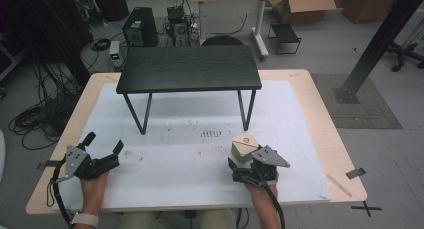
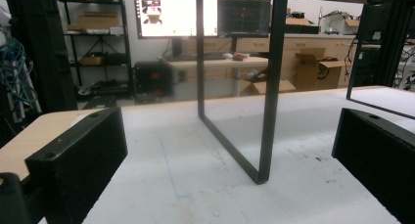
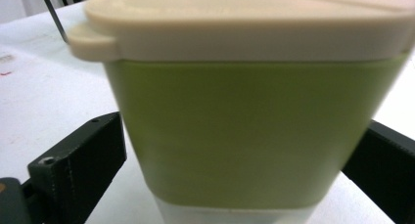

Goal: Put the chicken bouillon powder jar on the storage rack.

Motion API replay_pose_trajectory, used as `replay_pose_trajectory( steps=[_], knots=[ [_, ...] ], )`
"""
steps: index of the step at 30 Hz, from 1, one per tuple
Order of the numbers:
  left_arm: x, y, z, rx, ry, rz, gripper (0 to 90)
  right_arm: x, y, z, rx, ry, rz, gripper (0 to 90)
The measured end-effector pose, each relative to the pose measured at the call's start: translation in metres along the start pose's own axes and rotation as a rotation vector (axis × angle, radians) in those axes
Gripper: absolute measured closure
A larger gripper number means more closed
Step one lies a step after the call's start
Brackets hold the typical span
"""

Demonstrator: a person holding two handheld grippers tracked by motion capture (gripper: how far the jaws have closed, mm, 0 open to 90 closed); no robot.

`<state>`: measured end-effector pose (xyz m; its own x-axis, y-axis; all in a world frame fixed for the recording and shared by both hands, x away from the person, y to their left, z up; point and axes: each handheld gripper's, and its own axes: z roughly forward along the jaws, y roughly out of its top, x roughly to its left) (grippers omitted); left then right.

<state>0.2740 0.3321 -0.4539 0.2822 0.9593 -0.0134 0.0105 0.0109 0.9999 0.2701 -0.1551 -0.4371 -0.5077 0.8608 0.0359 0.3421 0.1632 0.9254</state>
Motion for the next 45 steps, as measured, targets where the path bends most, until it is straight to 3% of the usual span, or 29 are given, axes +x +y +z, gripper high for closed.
replay_pose_trajectory(
  steps=[9, 25, 33, 40, 45],
  knots=[
    [0.0001, 0.0, 0.0, 0.0, 0.0, -0.001, 0.2, 0.0009, -0.0019, 0.0068, 0.03, -0.011, 0.009, 8.9],
    [0.0002, 0.0, -0.0002, -0.002, 0.0, -0.003, 0.2, 0.0005, -0.0016, 0.004, 0.005, -0.009, 0.006, 27.8],
    [0.0003, -0.0001, -0.0003, -0.004, -0.001, -0.005, 0.3, 0.0016, -0.0007, 0.0032, 0.002, -0.019, -0.009, 28.9],
    [0.0003, -0.0001, -0.0003, -0.004, 0.0, -0.005, 0.2, 0.0013, 0.0003, 0.0017, -0.001, 0.004, -0.023, 29.2],
    [0.0002, -0.0001, -0.0003, -0.003, 0.0, -0.003, 0.3, 0.0024, 0.0063, -0.0015, -0.033, 0.017, -0.027, 29.2]
  ],
)
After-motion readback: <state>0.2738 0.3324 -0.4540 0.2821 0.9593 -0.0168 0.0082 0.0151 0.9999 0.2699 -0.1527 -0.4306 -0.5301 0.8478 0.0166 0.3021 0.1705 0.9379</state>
